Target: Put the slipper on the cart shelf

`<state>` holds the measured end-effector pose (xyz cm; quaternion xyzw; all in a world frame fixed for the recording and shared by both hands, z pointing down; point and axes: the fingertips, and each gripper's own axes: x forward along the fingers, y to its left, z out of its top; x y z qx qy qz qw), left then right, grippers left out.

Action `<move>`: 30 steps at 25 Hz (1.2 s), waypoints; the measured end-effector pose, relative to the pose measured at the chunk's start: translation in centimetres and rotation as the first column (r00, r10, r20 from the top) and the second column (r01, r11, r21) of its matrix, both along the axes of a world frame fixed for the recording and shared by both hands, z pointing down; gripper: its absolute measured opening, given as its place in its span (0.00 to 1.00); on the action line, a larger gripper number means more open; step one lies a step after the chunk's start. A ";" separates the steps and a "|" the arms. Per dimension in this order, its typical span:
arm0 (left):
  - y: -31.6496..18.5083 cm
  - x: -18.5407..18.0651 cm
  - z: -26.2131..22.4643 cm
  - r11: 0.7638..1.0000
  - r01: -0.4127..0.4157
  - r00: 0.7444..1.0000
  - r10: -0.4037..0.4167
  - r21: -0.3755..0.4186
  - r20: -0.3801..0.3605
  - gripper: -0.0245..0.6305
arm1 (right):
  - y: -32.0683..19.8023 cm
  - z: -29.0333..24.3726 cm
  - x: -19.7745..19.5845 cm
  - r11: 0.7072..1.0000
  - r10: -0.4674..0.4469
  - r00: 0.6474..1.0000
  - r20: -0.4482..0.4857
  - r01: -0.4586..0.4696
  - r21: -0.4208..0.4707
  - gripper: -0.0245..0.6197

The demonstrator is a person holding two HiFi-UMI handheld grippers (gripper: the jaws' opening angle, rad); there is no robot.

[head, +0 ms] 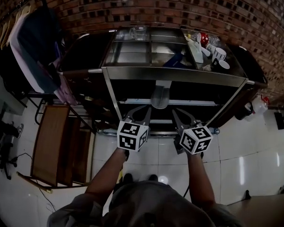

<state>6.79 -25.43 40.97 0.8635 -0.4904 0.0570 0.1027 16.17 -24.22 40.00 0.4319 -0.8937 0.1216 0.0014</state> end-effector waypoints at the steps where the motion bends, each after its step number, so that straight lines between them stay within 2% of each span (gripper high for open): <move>1: 0.1 -0.4 0.1 1.000 -0.006 1.000 0.006 -0.010 0.000 0.05 | 0.0 -0.1 -0.5 1.000 0.005 1.000 0.001 -0.005 -0.002 0.04; 7: 0.8 -2.0 0.4 0.997 -0.063 0.998 0.063 -0.033 -0.014 0.05 | 0.9 -0.7 -2.7 1.000 0.031 1.000 -0.002 -0.031 0.006 0.04; 13: 1.6 -1.9 0.8 0.993 -0.108 0.994 0.108 -0.048 -0.007 0.05 | 1.7 -0.9 -3.5 0.999 0.041 0.999 -0.009 -0.041 0.004 0.04; 30: 1.6 -1.6 0.7 0.992 -0.124 0.992 0.124 -0.033 -0.005 0.05 | 2.0 -1.4 -3.9 0.999 0.047 0.999 -0.003 -0.047 0.009 0.04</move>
